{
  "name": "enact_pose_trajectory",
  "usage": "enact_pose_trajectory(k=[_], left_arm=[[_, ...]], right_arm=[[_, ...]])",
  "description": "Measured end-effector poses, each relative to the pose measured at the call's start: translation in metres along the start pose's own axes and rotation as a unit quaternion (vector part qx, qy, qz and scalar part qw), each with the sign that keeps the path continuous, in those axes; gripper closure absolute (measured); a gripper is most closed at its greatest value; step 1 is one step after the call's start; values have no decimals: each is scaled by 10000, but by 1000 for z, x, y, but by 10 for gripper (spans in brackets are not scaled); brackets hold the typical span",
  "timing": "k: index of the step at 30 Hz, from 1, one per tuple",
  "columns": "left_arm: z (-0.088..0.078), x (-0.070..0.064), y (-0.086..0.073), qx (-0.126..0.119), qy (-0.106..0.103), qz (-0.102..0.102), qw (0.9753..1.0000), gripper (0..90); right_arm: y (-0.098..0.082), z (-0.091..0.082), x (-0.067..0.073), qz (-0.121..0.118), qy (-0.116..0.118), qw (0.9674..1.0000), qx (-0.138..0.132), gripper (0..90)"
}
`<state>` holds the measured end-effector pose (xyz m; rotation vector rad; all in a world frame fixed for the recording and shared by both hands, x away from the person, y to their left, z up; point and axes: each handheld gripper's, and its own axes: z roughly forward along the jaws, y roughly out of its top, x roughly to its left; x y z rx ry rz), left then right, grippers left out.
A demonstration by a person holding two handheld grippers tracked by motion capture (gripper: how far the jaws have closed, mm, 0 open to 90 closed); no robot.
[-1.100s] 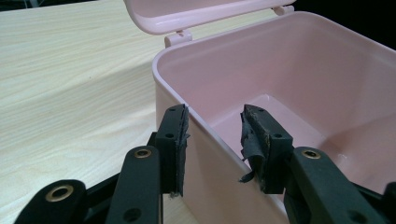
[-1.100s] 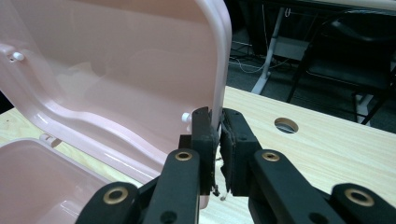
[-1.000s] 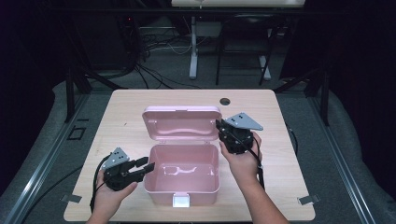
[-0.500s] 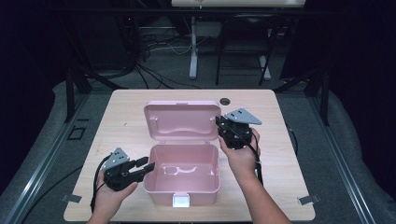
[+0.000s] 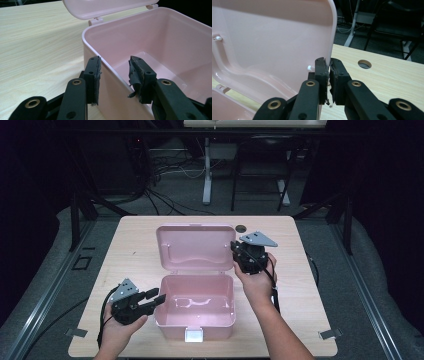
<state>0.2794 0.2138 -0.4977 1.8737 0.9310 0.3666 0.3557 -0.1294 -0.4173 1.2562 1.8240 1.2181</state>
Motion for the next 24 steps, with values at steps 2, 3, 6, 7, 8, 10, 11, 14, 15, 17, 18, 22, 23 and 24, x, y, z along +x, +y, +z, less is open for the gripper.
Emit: enact_pose_trajectory(k=[2, 3, 6, 7, 8, 10, 11, 14, 15, 17, 18, 22, 23, 24], left_arm=[[0, 0, 0, 8, -7, 2, 10000, 612], [0, 0, 0, 8, -7, 2, 10000, 611], [0, 0, 0, -10, 12, -2, 10000, 612], [0, 0, 0, -14, 15, -4, 10000, 612], [0, 0, -1, -34, 6, -8, 10000, 612], [1, 0, -1, -49, -3, -14, 10000, 612], [1, 0, -1, -55, -3, -38, 10000, 612], [0, 0, -1, -48, -8, -13, 10000, 612], [0, 0, -1, -48, -8, -13, 10000, 613], [0, 0, -1, -50, -9, -18, 10000, 613], [0, 0, -1, -51, -10, -15, 10000, 613], [1, 0, -1, -60, -8, -19, 10000, 612], [1, 0, -1, -60, -8, -19, 10000, 613], [1, 0, -1, -61, -5, -19, 10000, 613]], right_arm=[[1, 3, -1, 32, -15, 10000, 30, 852], [1, 3, -1, 32, -15, 10000, 30, 852], [2, 6, -4, 161, 40, 9998, 72, 855], [2, 7, -4, 157, 35, 9998, 111, 855], [4, 9, -4, 141, -4, 9998, 156, 855], [4, 10, -4, 128, -21, 9997, 185, 855], [4, 11, -4, 129, -31, 9997, 198, 855], [5, 15, -4, 201, -82, 9995, 245, 859], [5, 15, -4, 201, -82, 9995, 245, 859], [6, 18, -5, 230, -103, 9993, 288, 861], [6, 19, -5, 265, -97, 9991, 322, 861], [8, 25, -10, 429, -42, 9980, 462, 864], [8, 25, -10, 429, -42, 9980, 462, 864], [9, 26, -10, 468, -50, 9976, 505, 865]])
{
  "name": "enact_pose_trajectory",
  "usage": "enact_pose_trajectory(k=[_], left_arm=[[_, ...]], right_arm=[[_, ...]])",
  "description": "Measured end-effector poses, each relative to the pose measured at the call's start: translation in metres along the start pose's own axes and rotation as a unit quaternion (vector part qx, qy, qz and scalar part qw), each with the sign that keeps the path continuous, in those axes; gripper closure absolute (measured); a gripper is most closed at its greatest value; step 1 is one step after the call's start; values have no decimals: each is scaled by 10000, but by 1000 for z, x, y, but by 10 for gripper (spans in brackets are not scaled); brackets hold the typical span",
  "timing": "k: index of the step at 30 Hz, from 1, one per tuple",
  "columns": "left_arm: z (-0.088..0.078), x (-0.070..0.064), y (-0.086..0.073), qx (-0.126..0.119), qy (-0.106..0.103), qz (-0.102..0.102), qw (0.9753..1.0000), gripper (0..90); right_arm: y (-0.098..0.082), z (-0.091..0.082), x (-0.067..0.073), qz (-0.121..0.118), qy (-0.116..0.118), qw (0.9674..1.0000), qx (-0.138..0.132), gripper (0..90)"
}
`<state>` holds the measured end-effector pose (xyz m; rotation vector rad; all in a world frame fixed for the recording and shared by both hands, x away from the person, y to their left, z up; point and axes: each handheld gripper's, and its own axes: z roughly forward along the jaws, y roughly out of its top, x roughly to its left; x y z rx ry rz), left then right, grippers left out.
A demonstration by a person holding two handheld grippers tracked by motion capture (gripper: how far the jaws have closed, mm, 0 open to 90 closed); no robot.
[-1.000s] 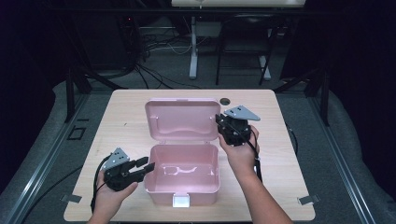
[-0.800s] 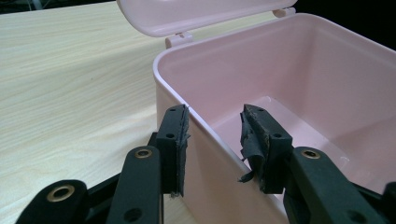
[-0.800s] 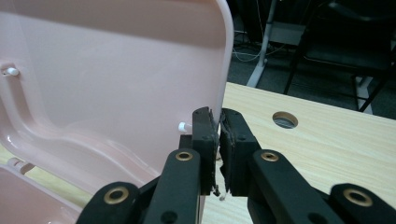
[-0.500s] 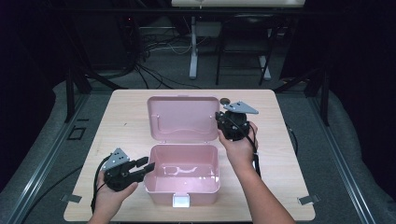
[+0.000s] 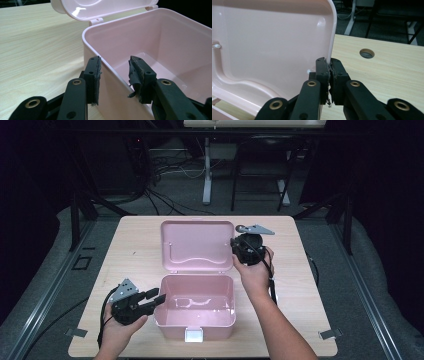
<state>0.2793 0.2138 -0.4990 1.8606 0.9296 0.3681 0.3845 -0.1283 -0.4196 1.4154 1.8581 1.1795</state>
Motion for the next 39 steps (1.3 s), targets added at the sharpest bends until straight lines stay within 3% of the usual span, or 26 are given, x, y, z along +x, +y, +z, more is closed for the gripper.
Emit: enact_pose_trajectory(k=[7, 21, 33, 39], left_arm=[[0, 0, 0, -4, 3, 10, 10000, 614], [0, 0, 0, -4, 1, 2, 10000, 614], [0, 0, 0, -17, -2, 2, 10000, 615], [0, 0, 0, -18, 0, 1, 10000, 615]], right_arm=[[5, 7, -4, 118, 28, 9996, 266, 866], [7, 20, -10, 366, 60, 9980, 516, 869], [15, 30, -14, 429, 97, 9942, 979, 867], [15, 35, -17, 619, 165, 9916, 1124, 866]])
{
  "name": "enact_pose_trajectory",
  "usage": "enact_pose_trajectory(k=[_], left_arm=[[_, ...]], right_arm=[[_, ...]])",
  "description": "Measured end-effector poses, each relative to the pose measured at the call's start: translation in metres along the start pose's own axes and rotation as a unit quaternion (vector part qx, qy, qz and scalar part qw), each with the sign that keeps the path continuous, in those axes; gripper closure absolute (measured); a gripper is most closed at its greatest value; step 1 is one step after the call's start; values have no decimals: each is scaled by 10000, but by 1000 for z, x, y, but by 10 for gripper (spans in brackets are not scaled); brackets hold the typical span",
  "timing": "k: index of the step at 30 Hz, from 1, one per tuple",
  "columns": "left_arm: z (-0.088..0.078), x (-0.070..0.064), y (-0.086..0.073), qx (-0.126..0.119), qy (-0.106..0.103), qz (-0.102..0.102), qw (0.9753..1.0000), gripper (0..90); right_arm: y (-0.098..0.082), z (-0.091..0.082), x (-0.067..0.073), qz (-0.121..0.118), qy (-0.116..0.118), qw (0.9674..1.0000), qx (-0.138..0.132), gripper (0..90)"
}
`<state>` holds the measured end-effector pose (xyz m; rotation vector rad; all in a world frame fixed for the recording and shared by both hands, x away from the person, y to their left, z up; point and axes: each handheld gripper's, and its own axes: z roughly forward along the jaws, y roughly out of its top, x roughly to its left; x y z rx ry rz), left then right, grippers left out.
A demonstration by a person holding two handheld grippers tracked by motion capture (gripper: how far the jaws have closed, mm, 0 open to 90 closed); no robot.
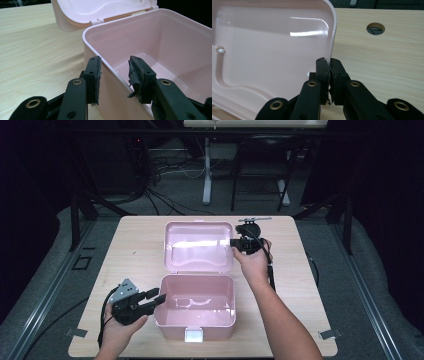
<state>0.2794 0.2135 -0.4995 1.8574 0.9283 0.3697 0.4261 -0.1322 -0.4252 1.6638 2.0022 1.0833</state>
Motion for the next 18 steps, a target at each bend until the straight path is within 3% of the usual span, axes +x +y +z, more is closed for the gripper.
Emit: enact_pose_trajectory(k=[18], left_arm=[[0, 0, 0, 4, 5, -19, 10000, 616]], right_arm=[[1, 14, -7, 165, 81, 9995, 242, 859]])
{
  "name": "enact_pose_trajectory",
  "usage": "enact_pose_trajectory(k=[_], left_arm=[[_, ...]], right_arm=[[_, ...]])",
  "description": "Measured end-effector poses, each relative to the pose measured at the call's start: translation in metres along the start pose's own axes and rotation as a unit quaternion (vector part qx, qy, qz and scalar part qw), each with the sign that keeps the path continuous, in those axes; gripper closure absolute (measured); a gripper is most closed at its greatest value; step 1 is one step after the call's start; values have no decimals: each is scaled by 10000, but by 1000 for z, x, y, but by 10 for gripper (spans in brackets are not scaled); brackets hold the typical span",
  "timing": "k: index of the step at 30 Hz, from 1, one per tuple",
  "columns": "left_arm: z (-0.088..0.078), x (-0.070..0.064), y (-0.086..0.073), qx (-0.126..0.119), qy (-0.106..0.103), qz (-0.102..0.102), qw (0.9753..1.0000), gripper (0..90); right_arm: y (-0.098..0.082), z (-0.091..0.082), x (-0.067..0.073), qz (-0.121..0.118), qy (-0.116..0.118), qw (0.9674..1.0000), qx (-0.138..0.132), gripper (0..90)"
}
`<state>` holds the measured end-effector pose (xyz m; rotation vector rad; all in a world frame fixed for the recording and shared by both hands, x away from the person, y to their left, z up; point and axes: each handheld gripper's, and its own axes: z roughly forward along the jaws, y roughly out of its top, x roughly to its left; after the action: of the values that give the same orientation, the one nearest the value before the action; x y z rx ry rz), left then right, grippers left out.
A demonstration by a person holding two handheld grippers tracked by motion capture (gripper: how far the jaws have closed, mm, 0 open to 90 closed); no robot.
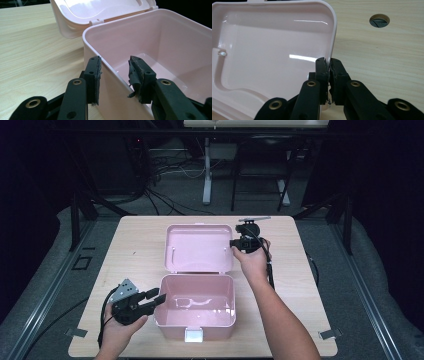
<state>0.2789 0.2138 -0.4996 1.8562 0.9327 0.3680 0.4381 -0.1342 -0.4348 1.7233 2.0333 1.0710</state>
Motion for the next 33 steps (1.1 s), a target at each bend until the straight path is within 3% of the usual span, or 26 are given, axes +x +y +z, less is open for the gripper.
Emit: enact_pose_trajectory(k=[20, 21, 28, 33], left_arm=[[0, 0, -1, -37, -20, -7, 10000, 617], [0, 0, -1, -44, -27, -30, 10000, 615], [1, 0, -1, -62, -19, -41, 10000, 620], [0, -1, -1, -44, 11, -25, 10000, 620]], right_arm=[[-6, 17, -7, 166, -1, 9997, 168, 847], [-6, 17, -7, 99, -37, 9999, 119, 900], [-7, 18, -6, 0, -62, 9999, 140, 900], [-7, 11, -4, -55, -26, 10000, -28, 881]])
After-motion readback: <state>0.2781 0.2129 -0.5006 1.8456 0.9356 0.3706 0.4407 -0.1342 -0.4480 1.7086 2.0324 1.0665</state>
